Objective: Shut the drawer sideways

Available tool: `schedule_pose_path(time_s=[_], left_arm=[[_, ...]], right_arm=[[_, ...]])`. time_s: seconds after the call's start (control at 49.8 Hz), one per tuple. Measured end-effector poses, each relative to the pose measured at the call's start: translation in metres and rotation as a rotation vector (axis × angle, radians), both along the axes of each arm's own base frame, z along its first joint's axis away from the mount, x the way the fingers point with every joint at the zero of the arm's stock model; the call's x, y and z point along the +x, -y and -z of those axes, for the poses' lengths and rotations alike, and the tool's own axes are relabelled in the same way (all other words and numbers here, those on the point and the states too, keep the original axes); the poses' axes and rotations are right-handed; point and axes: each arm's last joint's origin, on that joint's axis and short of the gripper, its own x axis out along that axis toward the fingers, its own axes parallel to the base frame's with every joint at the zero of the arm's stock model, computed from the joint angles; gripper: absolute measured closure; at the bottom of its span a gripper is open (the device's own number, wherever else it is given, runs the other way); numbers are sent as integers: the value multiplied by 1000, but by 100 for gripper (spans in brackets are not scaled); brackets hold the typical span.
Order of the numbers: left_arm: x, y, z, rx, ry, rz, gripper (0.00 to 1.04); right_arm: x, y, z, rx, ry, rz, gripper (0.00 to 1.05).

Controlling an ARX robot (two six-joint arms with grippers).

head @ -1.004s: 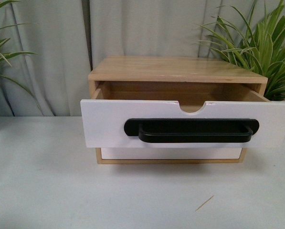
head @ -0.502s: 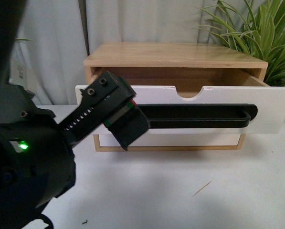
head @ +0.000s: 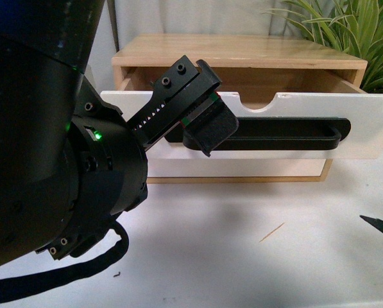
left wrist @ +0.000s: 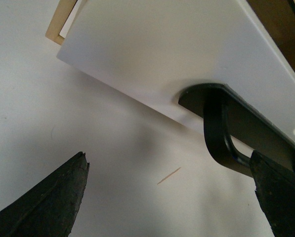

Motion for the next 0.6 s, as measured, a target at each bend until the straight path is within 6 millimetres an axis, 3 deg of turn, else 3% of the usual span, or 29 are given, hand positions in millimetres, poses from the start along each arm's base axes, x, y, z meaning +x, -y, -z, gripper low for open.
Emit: schedule_pose_path(time_s=[0.602], left_arm=[[29, -5, -4, -3, 9, 10, 6]], right_arm=[[49, -24, 6, -25, -5, -9, 9]])
